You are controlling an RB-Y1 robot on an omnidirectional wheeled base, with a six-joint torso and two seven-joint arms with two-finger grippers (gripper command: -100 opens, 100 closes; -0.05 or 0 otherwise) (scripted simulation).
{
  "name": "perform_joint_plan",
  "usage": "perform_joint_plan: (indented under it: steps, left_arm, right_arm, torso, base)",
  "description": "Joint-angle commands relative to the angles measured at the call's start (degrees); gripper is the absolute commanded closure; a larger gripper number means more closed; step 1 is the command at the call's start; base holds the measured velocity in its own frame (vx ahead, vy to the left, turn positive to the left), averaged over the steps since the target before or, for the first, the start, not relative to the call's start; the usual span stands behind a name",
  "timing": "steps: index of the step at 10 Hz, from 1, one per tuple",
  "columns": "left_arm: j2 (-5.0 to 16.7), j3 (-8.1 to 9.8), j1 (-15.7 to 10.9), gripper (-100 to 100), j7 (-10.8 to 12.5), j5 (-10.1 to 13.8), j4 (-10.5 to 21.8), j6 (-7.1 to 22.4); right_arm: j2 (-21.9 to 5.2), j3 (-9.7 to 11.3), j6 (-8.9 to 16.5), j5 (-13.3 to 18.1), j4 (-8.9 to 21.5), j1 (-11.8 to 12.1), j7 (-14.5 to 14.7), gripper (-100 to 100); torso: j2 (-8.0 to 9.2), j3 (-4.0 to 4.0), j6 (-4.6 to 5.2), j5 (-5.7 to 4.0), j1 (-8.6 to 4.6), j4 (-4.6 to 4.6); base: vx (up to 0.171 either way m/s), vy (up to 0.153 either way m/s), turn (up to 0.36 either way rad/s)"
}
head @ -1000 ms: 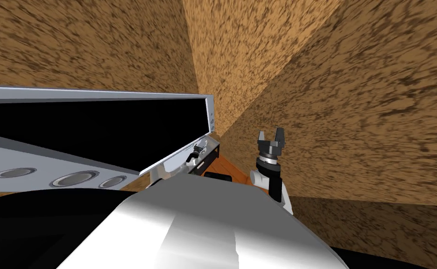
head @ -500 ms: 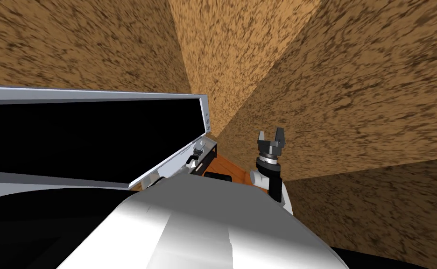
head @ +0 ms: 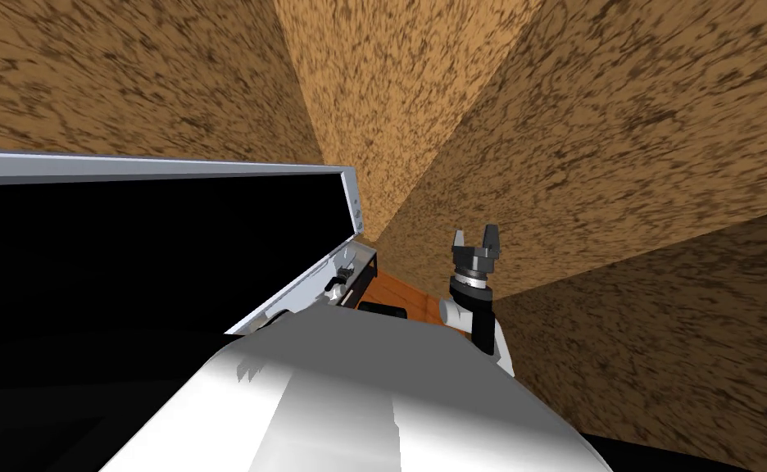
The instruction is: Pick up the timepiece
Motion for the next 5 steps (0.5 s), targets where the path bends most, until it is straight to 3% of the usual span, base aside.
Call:
perform_joint_plan:
  steps: [1, 3, 4, 5]
  left_arm:
    - [-0.4, -0.04, -0.2, -100, 1.0, 0.6, 2.5, 1.0]
    - [-0.5, -0.10, 0.1, -100, 1.5, 0.8, 3.3, 1.4]
    - [-1.2, -0.49, 1.0, -100, 2.3, 1.1, 4.8, 2.5]
    - [-1.2, -0.49, 1.0, -100, 2.3, 1.1, 4.0, 2.5]
  right_arm:
    - [0.0, 0.0, 0.0, 0.0, 0.0, 0.0, 0.0, 0]
    - [0.0, 0.0, 0.0, 0.0, 0.0, 0.0, 0.0, 0]
    - [0.0, 0.0, 0.0, 0.0, 0.0, 0.0, 0.0, 0]
    - [0.0, 0.0, 0.0, 0.0, 0.0, 0.0, 0.0, 0]
  torso:
    - [0.00, 0.00, 0.00, 0.00, 0.00, 0.00]
    - [-0.05, -0.03, -0.03, -0.01, -0.05, -0.01]
    - [-0.08, -0.05, -0.02, -0.02, -0.11, -0.02]
    - [-0.06, -0.04, -0.02, -0.01, -0.05, -0.02]
  base:
    - [0.007, 0.070, -0.213]
    - [0.010, 0.037, -0.053]
    - [0.019, 0.053, -0.224]
    - [-0.005, 0.035, -0.098]
